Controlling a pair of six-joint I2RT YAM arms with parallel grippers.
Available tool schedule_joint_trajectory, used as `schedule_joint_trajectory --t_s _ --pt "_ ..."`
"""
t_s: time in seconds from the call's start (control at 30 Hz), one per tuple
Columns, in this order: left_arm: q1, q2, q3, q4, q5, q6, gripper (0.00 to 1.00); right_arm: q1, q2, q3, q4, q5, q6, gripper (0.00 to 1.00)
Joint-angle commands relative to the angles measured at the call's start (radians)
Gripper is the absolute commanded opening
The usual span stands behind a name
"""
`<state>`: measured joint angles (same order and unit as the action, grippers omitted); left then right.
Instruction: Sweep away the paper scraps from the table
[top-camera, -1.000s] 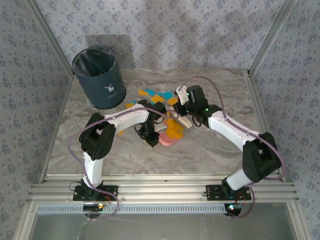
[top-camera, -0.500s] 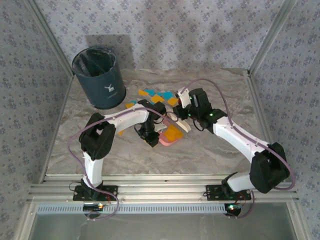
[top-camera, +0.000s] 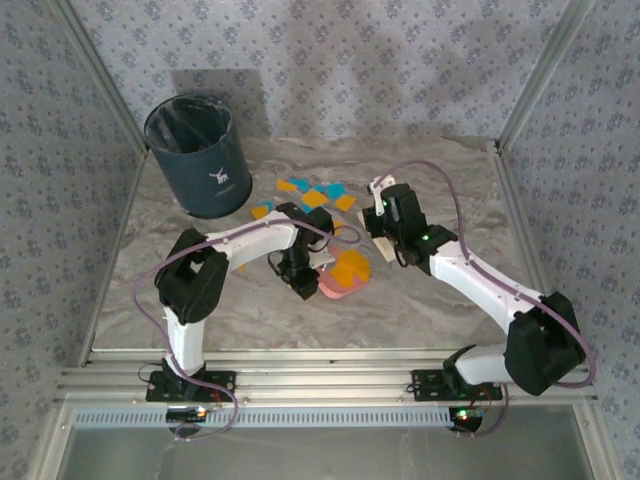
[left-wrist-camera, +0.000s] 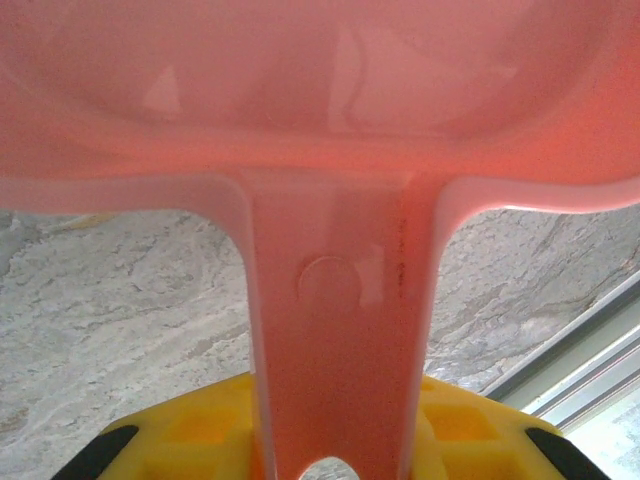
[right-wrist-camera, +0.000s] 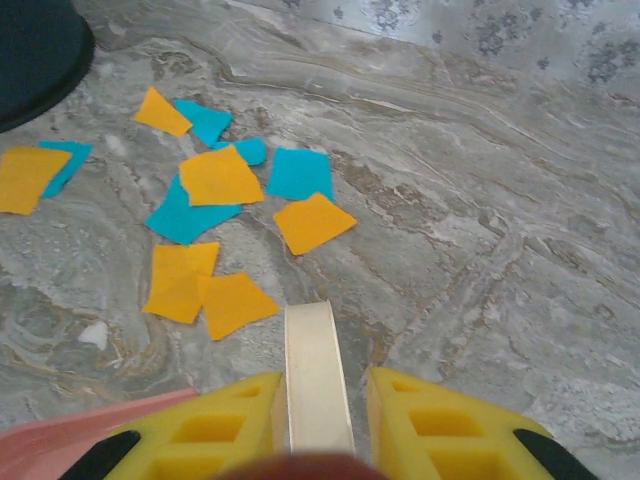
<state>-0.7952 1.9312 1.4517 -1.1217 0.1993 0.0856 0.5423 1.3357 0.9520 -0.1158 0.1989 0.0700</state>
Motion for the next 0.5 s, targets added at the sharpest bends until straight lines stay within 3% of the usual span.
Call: schedule_joint_trajectory --t_s 0.0,0.47 --pt "-0.009 -0.024 -0.004 -0.036 0.024 0.019 0.0 0.004 -0.002 -0.012 0.022 0.037 0.03 0.0" --pt "-0.013 0.012 0.01 -0.04 0.023 0.018 0.0 0.022 0.006 -0.079 0.03 -0.142 0.095 0.0"
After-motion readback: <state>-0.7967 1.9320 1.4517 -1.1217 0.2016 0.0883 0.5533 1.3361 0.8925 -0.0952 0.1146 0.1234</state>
